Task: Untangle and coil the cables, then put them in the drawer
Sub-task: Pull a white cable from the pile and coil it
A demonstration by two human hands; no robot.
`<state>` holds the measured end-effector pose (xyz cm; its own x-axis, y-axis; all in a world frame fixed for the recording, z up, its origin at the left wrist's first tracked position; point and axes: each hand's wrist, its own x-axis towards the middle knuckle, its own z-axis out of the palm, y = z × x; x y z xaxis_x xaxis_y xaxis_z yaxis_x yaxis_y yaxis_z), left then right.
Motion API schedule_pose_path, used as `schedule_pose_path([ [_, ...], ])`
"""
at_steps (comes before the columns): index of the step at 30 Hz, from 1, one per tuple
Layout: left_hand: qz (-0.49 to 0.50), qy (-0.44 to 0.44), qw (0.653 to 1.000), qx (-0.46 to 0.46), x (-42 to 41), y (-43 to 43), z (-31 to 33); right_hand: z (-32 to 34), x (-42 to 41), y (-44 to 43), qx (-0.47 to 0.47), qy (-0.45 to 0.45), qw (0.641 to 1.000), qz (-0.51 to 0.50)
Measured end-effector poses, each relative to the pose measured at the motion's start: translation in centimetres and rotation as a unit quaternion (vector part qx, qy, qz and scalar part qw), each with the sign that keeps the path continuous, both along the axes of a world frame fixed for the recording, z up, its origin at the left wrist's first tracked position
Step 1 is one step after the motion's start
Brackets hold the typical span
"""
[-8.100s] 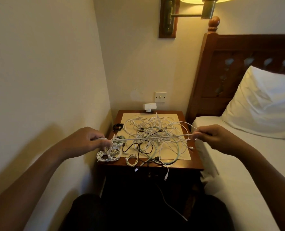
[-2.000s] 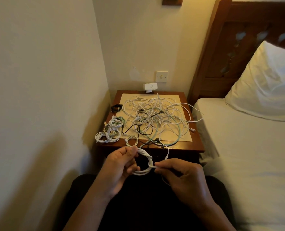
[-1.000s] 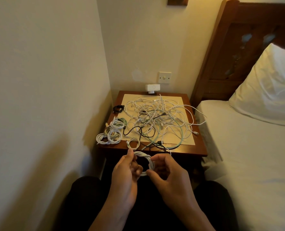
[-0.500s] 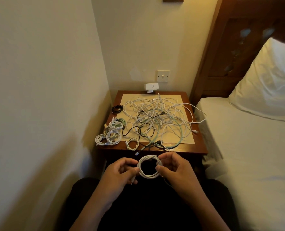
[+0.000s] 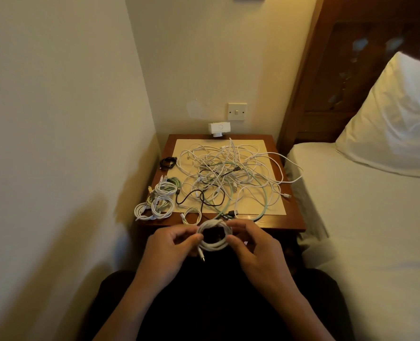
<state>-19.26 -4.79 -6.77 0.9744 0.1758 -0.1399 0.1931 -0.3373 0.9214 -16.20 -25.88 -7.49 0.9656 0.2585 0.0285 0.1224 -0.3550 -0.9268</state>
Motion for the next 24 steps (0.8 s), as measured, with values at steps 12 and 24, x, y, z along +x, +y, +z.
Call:
schedule_pose_path([
  [12, 0.2, -0.067, 0.977, 0.03, 16.2, 12.2, -1.4, -2.5, 6.7, -3.1, -0.049, -0.003, 0.997, -0.058],
  [24, 0.207, 0.147, 0.965, 0.069, 27.5, 17.7, -5.8, -5.1, 12.3, -4.0, -0.103, 0.002, 0.991, -0.081],
])
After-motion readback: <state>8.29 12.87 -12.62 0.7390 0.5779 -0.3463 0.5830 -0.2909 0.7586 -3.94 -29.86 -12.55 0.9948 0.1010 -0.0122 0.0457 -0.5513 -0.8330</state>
